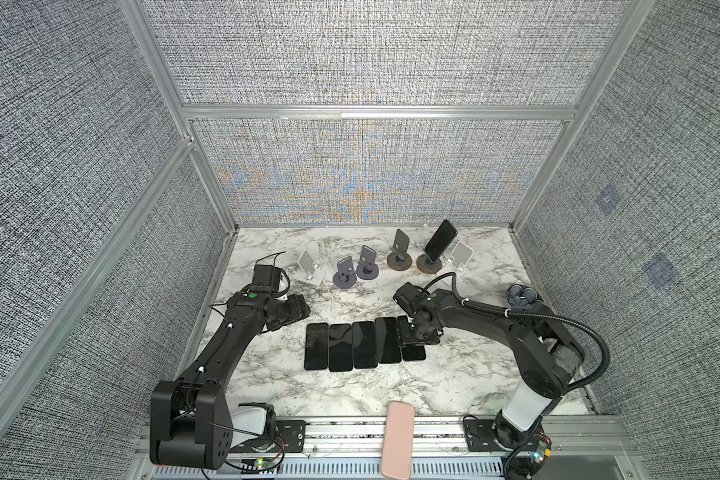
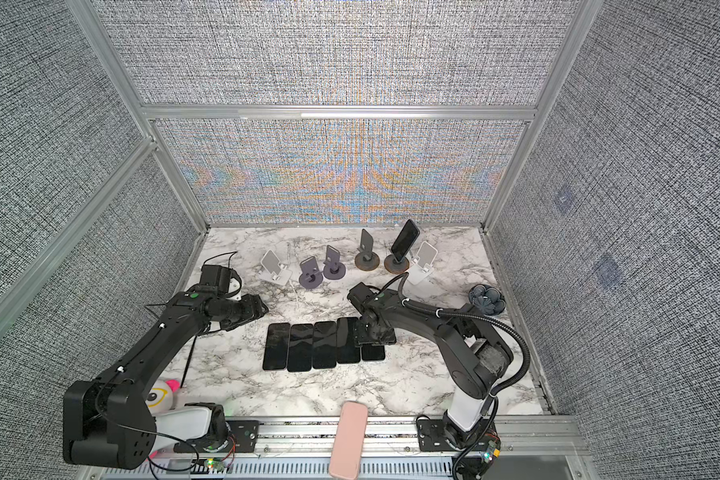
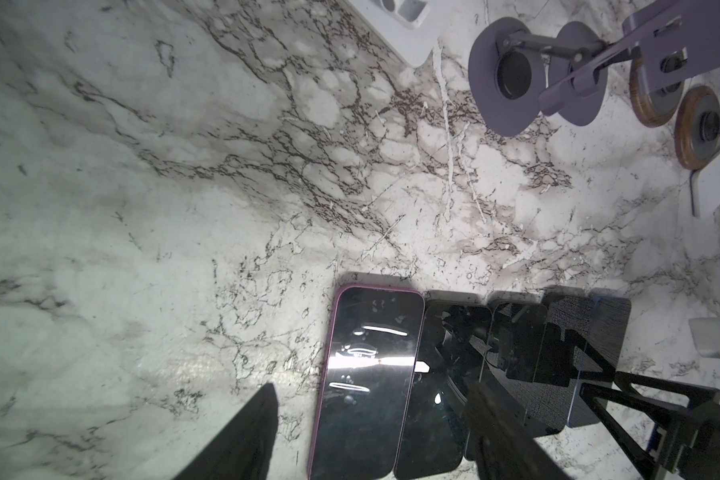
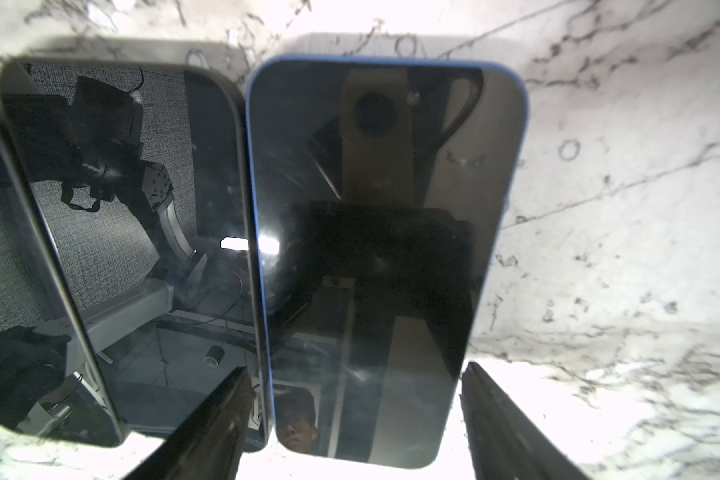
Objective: Remove the phone from the phone stand
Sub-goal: 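Lower the blue-edged phone flat at the end of the row with the right gripper, then open the right gripper and raise it toward the wooden stands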
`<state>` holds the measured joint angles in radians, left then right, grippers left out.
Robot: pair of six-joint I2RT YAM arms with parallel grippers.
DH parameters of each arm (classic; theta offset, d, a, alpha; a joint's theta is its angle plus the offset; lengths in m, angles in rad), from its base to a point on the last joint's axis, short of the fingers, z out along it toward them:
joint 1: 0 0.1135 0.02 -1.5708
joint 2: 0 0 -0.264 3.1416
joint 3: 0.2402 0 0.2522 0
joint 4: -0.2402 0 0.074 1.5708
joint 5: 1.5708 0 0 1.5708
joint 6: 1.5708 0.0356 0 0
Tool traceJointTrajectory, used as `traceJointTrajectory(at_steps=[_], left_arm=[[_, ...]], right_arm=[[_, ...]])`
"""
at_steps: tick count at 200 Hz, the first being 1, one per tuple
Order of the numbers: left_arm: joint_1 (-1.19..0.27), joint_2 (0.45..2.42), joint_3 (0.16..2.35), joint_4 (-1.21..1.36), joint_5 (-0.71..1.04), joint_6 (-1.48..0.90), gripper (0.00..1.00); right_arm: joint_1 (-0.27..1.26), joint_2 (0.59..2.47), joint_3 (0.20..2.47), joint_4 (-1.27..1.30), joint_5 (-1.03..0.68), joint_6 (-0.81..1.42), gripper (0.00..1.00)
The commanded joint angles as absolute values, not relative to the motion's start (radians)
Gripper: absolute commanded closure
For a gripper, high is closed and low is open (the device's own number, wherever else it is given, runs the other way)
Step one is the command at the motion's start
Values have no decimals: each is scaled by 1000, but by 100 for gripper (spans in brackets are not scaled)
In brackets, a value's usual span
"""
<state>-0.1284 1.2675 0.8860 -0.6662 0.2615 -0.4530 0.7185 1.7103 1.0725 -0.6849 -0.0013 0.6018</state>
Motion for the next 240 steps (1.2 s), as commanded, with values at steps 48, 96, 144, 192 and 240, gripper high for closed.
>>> traceJointTrajectory(at_steps=[48, 96, 144, 192, 240], left_arm=[[-126, 1254, 885, -659, 256, -446, 27], [-126, 1240, 886, -657, 265, -430, 27], [-126, 1235, 910, -671, 353, -378, 26], [-126, 1221, 899, -638, 433, -329, 26], [-126, 1209, 893, -625, 415, -318, 25]], right_arm=[[549, 1550, 1038, -727, 37, 487, 41], [351, 1440, 1148, -761, 76, 334, 54], [155, 1494, 1338, -720, -125, 156, 55], [12, 1621, 1435, -503, -378, 80, 53], [-15, 1738, 1486, -231, -527, 126, 36]])
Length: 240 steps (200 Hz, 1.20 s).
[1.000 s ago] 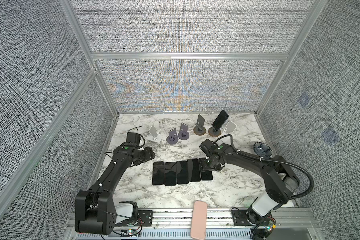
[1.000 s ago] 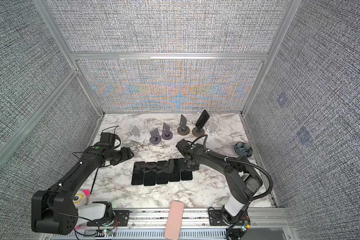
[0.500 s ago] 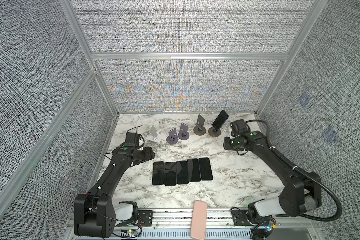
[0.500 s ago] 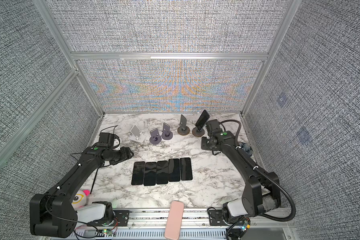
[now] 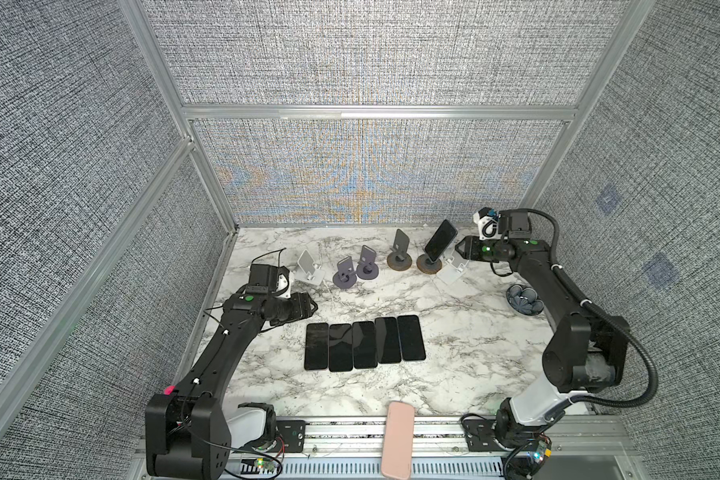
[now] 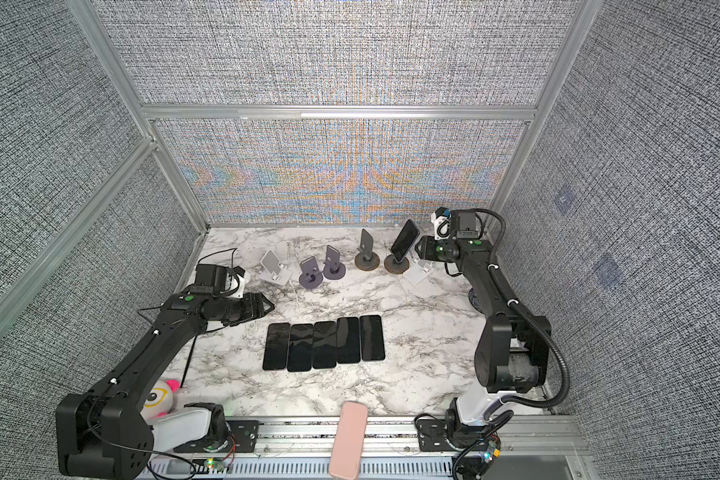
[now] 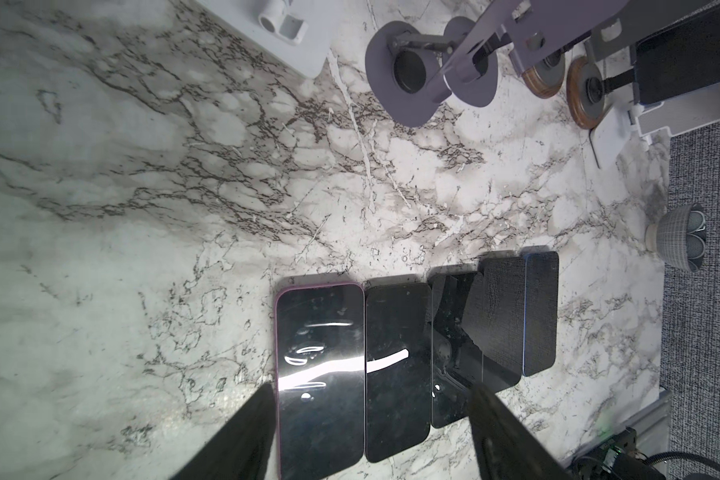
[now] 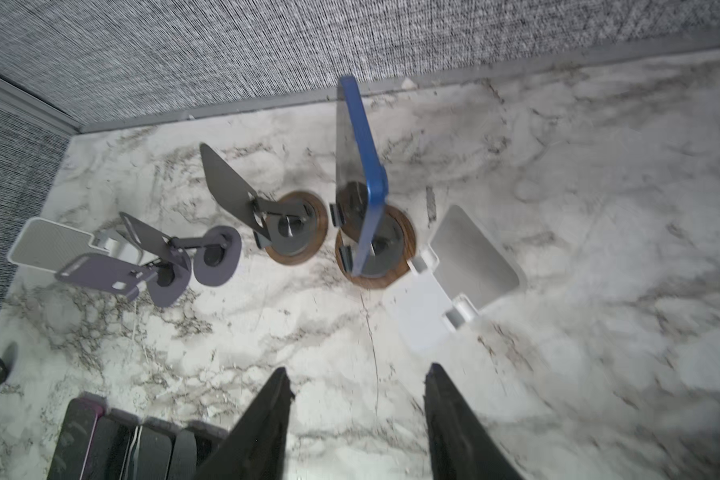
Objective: Remove the phone from the phone stand
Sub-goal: 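Open the right gripper and raise it toward the wooden stands, then grasp the next blue-edged phone on the wooden stand with the right gripper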
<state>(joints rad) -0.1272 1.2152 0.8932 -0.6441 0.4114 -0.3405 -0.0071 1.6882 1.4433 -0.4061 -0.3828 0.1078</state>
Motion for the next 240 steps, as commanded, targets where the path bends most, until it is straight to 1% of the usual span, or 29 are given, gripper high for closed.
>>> traceJointTrajectory(at_steps=[1, 12, 29, 40, 73, 113, 151, 171, 188, 231, 240], left_arm=[[-126, 1209, 893, -625, 414, -317, 25], [-126, 1209, 893, -624, 413, -316, 24], [-126, 1209, 892, -623, 411, -314, 24], [-127, 1210, 892, -624, 411, -312, 24], [-126, 1216, 896, -627, 417, -313, 24], [-126, 1215, 896, -631, 410, -314, 22], [-126, 1219, 898, -633, 417, -314, 22], [-126, 1219, 896, -626, 430, -318, 22], [-127, 1220, 897, -627, 434, -318, 21], [-127, 1215, 896, -623, 441, -319, 21], [-126, 1214, 897, -623, 439, -318, 22]], right_arm=[[-14, 1742, 1489, -228, -529, 128, 35], [-15, 1774, 1512, -208, -534, 143, 32], [-15, 1802, 1531, -197, -486, 152, 31], [-16, 1818, 1535, -184, -466, 168, 32], [-18, 1884, 1574, -200, -491, 220, 35], [-19, 1887, 1557, -173, -464, 249, 47], [-19, 1889, 1553, -167, -462, 252, 62], [-19, 1894, 1555, -168, -460, 257, 65], [-19, 1890, 1548, -156, -454, 259, 75], [-23, 1904, 1572, -175, -454, 257, 78], [-23, 1902, 1574, -176, -453, 255, 83]])
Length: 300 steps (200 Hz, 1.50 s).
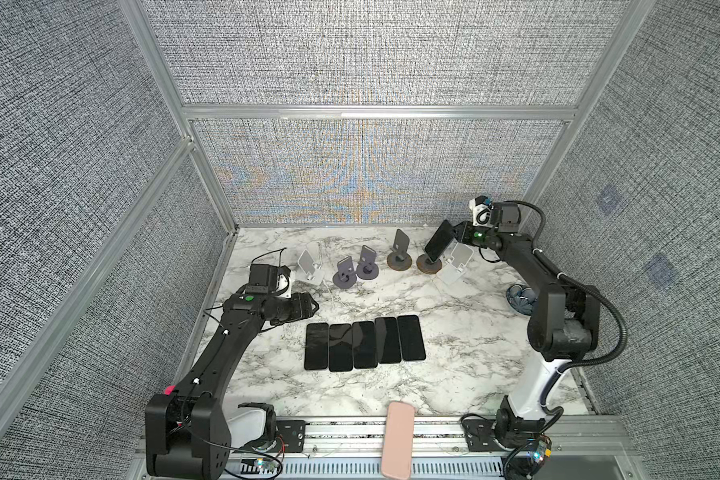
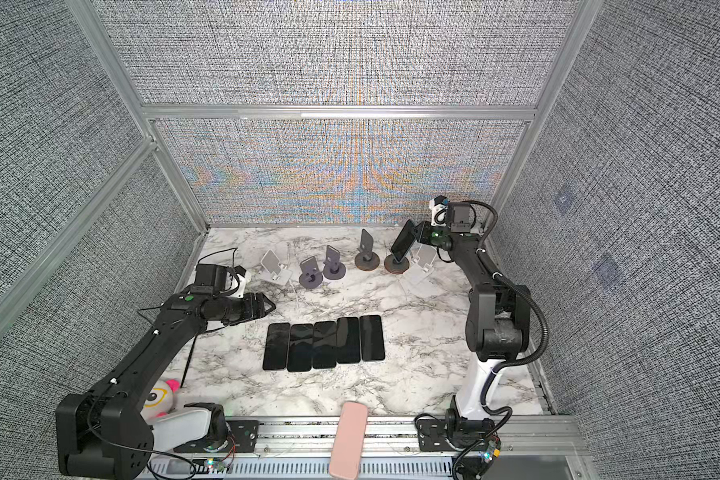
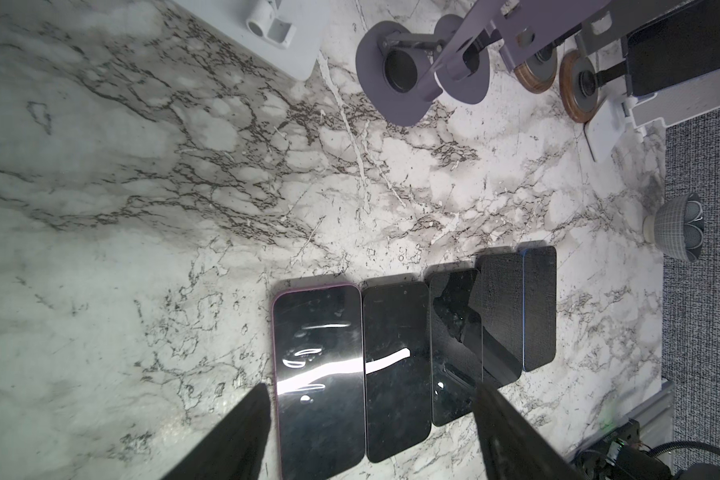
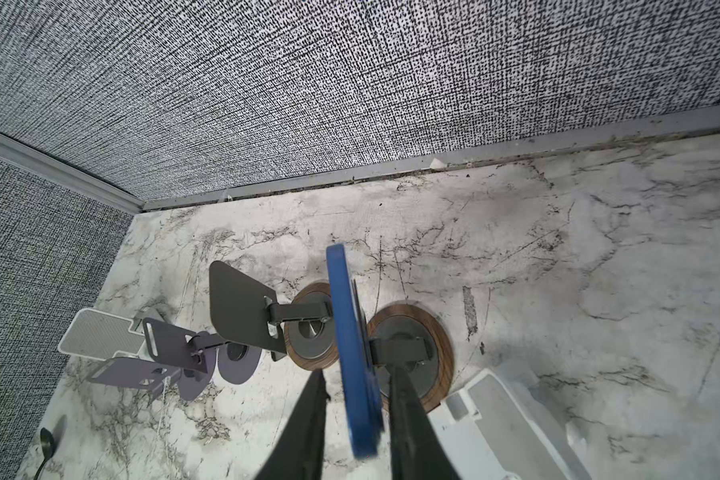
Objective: Remove the phone from the phone stand
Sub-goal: 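Grasp the next blue-edged phone on the wooden stand with the right gripper, then pull the phone off its stand toward the left gripper while the left arm reaches in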
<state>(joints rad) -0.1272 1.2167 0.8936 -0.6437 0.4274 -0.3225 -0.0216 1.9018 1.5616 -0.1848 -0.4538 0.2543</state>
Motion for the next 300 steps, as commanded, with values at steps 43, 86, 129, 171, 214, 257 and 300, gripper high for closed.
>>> traceJointTrajectory(at_steps=[43, 86, 129, 171, 214, 257, 300], left_arm=[[-126, 1213, 899, -625, 437, -315, 21], [-127, 1210, 900, -627, 434, -310, 21], [-126, 1197, 899, -623, 426, -306, 21], [-127, 1162, 893, -596, 417, -281, 22], [-157, 1121, 861, -382, 471, -339, 27], [-295, 1242, 944, -215, 602, -309, 29], [-351, 1400, 1035, -174, 730, -267, 35]], right_arm=[[-23, 1895, 1580, -182, -439, 241, 93], [-24, 1874, 1574, -183, -446, 239, 100], [-27, 1812, 1564, -209, -472, 241, 100], [-26, 1720, 1510, -234, -538, 244, 100], [11, 1603, 1383, -266, -686, 230, 100], [90, 1606, 1383, -433, -945, 38, 100], [153, 1623, 1369, -464, -1073, -52, 100]])
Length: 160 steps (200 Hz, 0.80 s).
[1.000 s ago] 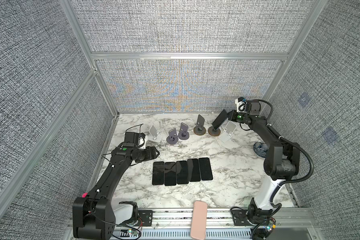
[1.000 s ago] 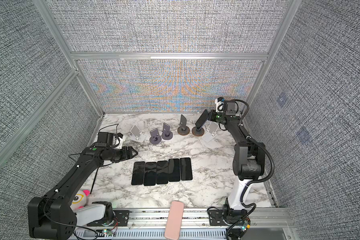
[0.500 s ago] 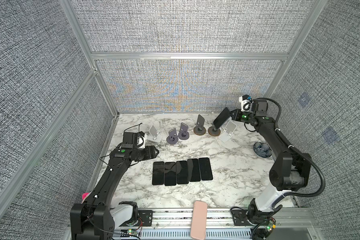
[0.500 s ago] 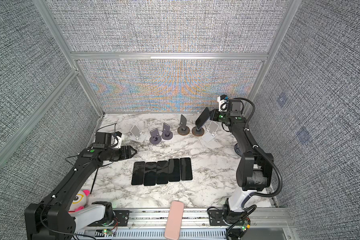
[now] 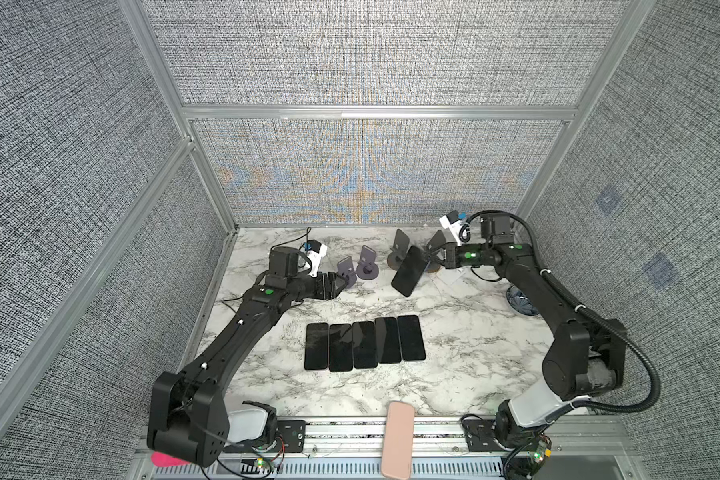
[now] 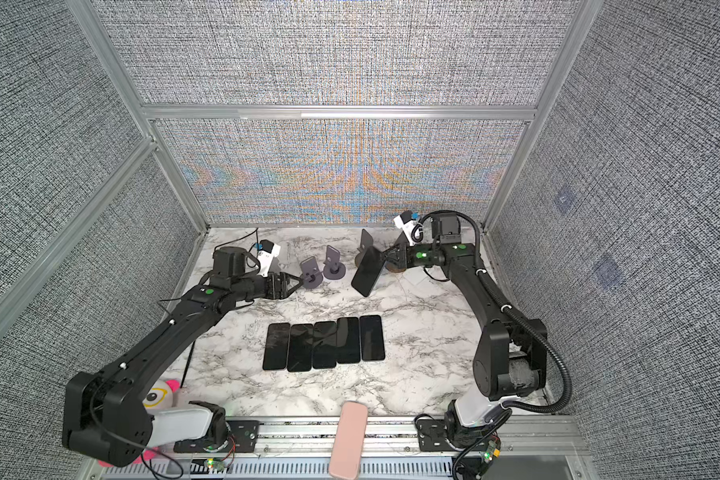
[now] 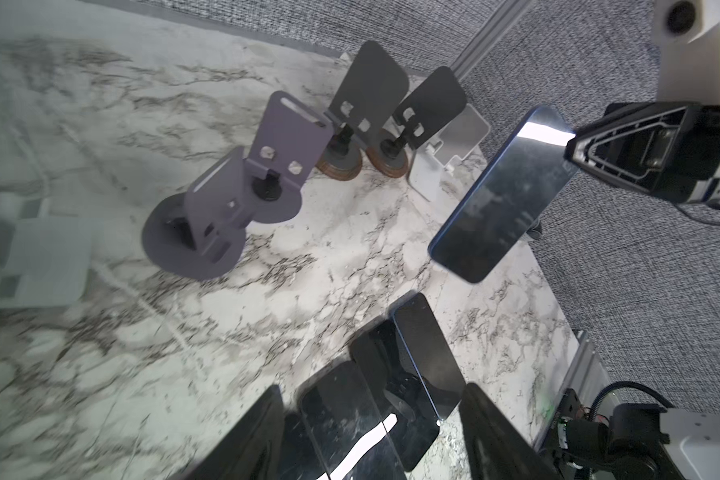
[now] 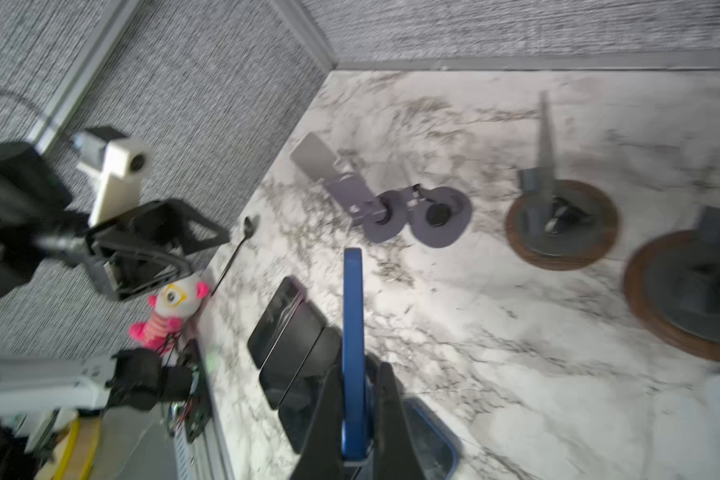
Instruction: Remove the phone from the phone stand
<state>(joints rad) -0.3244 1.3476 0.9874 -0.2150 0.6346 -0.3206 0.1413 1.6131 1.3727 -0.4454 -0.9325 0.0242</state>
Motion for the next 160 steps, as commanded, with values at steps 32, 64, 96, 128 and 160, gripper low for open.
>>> traceJointTrajectory(at_steps=[32, 64, 96, 128, 160], left_arm=[[-395, 1471, 1067, -97, 831, -243, 35], [-406, 1538, 1108, -55, 893, -244, 34], [-420, 1598, 1137, 3, 939, -279, 34], [-446, 1638, 1172, 12, 948, -293, 35], [-465, 1661, 1179, 58, 957, -321, 39]], right_arm=[[172, 1667, 1398, -523, -1169, -138, 100], [182, 1697, 1417, -532, -1204, -162, 100], [201, 1730, 1447, -596, -1257, -230, 100], [220, 1774, 1486, -681, -1266, -297, 100], [232, 1805, 1514, -721, -1302, -345, 100]])
